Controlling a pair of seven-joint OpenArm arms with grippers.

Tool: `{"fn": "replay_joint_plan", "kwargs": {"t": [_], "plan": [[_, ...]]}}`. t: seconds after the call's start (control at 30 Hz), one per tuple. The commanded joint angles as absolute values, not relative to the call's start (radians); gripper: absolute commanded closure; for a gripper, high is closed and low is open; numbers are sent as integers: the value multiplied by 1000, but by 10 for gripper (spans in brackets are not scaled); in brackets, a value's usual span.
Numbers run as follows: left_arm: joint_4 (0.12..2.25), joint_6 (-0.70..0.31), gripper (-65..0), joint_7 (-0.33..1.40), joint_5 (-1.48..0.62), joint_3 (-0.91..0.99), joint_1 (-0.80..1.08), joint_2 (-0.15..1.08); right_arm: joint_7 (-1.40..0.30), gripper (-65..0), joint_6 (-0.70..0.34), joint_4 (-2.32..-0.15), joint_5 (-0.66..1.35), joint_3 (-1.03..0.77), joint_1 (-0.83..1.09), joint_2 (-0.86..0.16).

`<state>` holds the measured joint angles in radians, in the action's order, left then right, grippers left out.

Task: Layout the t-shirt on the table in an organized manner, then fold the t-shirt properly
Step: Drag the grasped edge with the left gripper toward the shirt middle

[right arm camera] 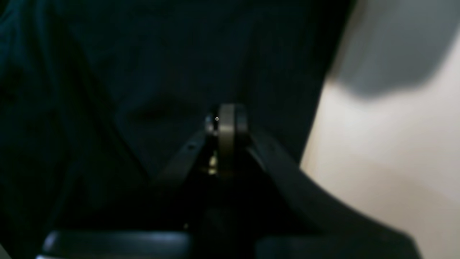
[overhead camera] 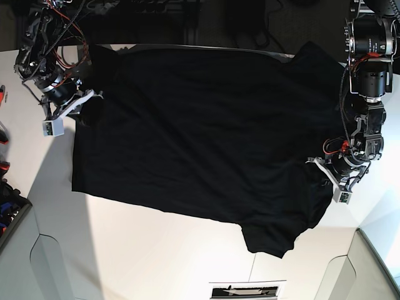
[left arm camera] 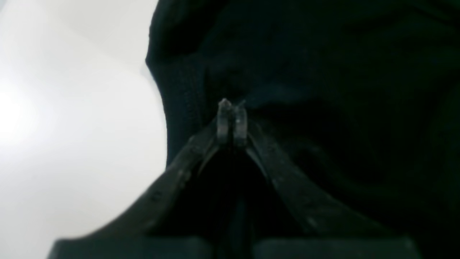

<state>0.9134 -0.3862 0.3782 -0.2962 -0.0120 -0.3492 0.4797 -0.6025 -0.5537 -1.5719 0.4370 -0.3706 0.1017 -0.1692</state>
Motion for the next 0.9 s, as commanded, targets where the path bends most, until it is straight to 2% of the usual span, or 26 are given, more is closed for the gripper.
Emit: {"fn": "replay_joint_plan", "kwargs": {"t": [0.0,0.1,0.23,0.33,0.47,0.6,0.73,0.87], "plan": [[926,-403,0,382,-303,-7,-386,504,-569,0,-554,-1597,453,-373,75,-180],[954,-498,0,469,-387,-7,-401,534,-566,0,-554,-1588,446,-373,33,-180],[1075,-610,0,609,-617,-7,-386,599,-532,0,-554,-1530,404,-373,-36,-179],[1194,-657,0,660,-682,-7,-331,633,-511,0,-554,-1455,384,-373,-99,-179],[1310,-658,0,678,-678,-7,-215,652,-510,0,-554,-1333,380,-371,-186,-180],[1321,-653,0,677,-661,-7,-111,648,-498,0,-559,-1231,346,-371,-263,-180],[1321,-577,0,638,-567,-7,-31,648,-488,0,-566,-1160,330,-371,-315,-180],[1320,-561,0,624,-518,-7,15,648,-490,0,-566,-1146,333,-371,-323,-179]]}}
